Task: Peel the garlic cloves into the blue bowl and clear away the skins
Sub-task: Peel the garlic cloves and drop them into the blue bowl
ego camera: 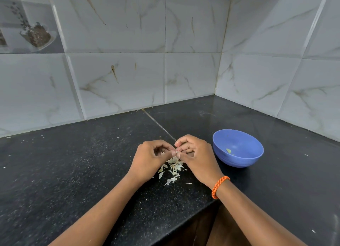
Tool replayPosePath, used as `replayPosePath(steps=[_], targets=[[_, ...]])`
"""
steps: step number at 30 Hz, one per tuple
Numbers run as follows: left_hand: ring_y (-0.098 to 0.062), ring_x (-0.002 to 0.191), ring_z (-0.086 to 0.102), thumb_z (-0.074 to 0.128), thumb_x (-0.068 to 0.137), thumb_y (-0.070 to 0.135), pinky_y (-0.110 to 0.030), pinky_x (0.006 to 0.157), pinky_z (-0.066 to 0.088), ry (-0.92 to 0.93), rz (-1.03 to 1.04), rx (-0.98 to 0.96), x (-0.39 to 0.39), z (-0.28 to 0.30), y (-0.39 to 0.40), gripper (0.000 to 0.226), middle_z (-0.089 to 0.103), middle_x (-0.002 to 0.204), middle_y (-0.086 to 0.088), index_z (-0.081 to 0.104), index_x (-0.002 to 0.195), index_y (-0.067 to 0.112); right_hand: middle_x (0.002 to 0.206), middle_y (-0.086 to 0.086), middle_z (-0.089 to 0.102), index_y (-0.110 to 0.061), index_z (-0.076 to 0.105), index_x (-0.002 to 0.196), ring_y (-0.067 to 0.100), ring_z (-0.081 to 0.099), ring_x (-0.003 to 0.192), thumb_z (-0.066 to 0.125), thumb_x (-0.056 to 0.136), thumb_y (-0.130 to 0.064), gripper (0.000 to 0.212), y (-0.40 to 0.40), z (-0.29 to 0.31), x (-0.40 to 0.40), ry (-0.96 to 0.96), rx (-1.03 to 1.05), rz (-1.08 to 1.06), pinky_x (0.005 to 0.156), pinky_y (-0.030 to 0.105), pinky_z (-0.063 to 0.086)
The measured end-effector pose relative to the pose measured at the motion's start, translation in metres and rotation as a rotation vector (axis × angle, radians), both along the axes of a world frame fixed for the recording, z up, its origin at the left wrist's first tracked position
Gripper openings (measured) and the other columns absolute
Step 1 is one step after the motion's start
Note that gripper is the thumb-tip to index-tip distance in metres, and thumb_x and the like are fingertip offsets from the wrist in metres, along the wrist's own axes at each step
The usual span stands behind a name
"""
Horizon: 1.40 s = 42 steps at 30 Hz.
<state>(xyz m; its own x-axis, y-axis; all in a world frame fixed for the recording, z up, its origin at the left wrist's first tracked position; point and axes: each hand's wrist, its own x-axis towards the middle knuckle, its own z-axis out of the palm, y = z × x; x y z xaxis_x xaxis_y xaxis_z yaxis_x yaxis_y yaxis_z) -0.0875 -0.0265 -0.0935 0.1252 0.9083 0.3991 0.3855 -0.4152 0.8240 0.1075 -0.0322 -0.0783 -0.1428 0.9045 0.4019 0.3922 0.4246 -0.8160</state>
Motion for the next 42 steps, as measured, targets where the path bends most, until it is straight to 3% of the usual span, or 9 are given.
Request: replayPosePath(steps=[4,10,19,21,27,30,34,39,42], targets=[[-0.019,0.075,0.070,0.090,0.089,0.024,-0.049,0.078,0.060,0.010,0.035,0.051,0.0023,0.0004,-0.0032,0.013,0.078,0.085,0.011,0.082,0.094,0.034,0.092,-0.010,0.080,-0.028,0.074,0.118,0.001,0.075,0.086,0.077,0.095,-0.007,0.031,-0.0028,-0.0018,-0.0006,-0.059,0.029,-0.042,0.076,0.018,0.060],[-0.018,0.080,0.076,0.087,0.092,0.024,-0.049,0.077,0.061,0.019,0.078,0.124,0.0034,0.0003,-0.0041,0.012,0.081,0.090,0.016,0.084,0.093,0.036,0.096,-0.011,0.081,-0.027,0.074,0.126,0.003,0.077,0.084,0.071,0.098,-0.006,0.035,-0.0027,-0.0008,-0.0009,-0.036,0.032,-0.050,0.083,0.029,0.064],[-0.018,0.073,0.067,0.078,0.100,0.023,-0.049,0.073,0.058,-0.005,0.091,0.116,0.0043,-0.0023,-0.0012,0.014,0.073,0.081,0.008,0.073,0.092,0.033,0.072,0.001,0.078,-0.013,0.079,0.099,0.016,0.076,0.064,0.079,0.095,-0.017,0.005,-0.0026,-0.0048,-0.0056,0.115,0.010,-0.081,0.063,0.034,0.065],[-0.017,0.077,0.068,0.074,0.103,0.025,-0.050,0.076,0.059,-0.021,0.093,0.118,0.0045,-0.0023,-0.0014,0.012,0.072,0.085,0.010,0.070,0.095,0.033,0.068,0.005,0.075,-0.012,0.079,0.089,0.018,0.072,0.058,0.072,0.101,-0.018,0.015,-0.0014,-0.0073,-0.0049,0.099,0.012,-0.089,0.057,0.033,0.062],[-0.013,0.083,0.067,0.069,0.106,0.035,-0.052,0.078,0.058,-0.005,0.098,0.144,0.0042,-0.0019,-0.0021,0.006,0.072,0.091,0.013,0.068,0.100,0.034,0.110,-0.015,0.075,-0.028,0.077,0.116,0.004,0.071,0.103,0.067,0.098,-0.001,0.034,-0.0044,-0.0074,-0.0055,-0.014,0.067,-0.028,0.078,0.024,0.062],[-0.012,0.082,0.066,0.068,0.106,0.041,-0.051,0.076,0.058,0.033,0.109,0.156,0.0054,-0.0020,-0.0030,0.010,0.072,0.090,0.014,0.068,0.098,0.035,0.093,-0.008,0.079,-0.022,0.080,0.110,0.009,0.075,0.089,0.065,0.104,-0.014,0.017,-0.0040,-0.0053,-0.0086,0.077,0.042,-0.044,0.071,0.026,0.063],[-0.012,0.080,0.066,0.071,0.105,0.036,-0.049,0.074,0.058,0.060,0.148,0.157,0.0060,-0.0021,-0.0030,0.011,0.072,0.088,0.014,0.069,0.094,0.037,0.081,-0.001,0.078,-0.016,0.080,0.103,0.016,0.077,0.076,0.063,0.107,-0.024,0.020,-0.0026,-0.0059,-0.0085,0.143,0.018,-0.067,0.063,0.027,0.061],[-0.013,0.077,0.067,0.075,0.102,0.031,-0.047,0.072,0.058,0.007,0.157,0.165,0.0059,0.0003,-0.0043,0.011,0.074,0.084,0.012,0.073,0.092,0.035,0.085,0.001,0.079,-0.017,0.080,0.100,0.019,0.077,0.080,0.068,0.101,-0.005,0.017,0.0006,-0.0054,-0.0067,0.163,-0.019,-0.015,0.073,0.035,0.065],[-0.011,0.079,0.069,0.076,0.101,0.029,-0.046,0.073,0.059,-0.007,0.171,0.160,0.0048,0.0002,-0.0038,0.011,0.075,0.086,0.013,0.074,0.092,0.034,0.092,-0.009,0.078,-0.022,0.081,0.097,0.009,0.076,0.090,0.072,0.096,-0.003,0.021,0.0010,-0.0031,-0.0026,-0.003,0.086,-0.064,0.078,0.025,0.063]])
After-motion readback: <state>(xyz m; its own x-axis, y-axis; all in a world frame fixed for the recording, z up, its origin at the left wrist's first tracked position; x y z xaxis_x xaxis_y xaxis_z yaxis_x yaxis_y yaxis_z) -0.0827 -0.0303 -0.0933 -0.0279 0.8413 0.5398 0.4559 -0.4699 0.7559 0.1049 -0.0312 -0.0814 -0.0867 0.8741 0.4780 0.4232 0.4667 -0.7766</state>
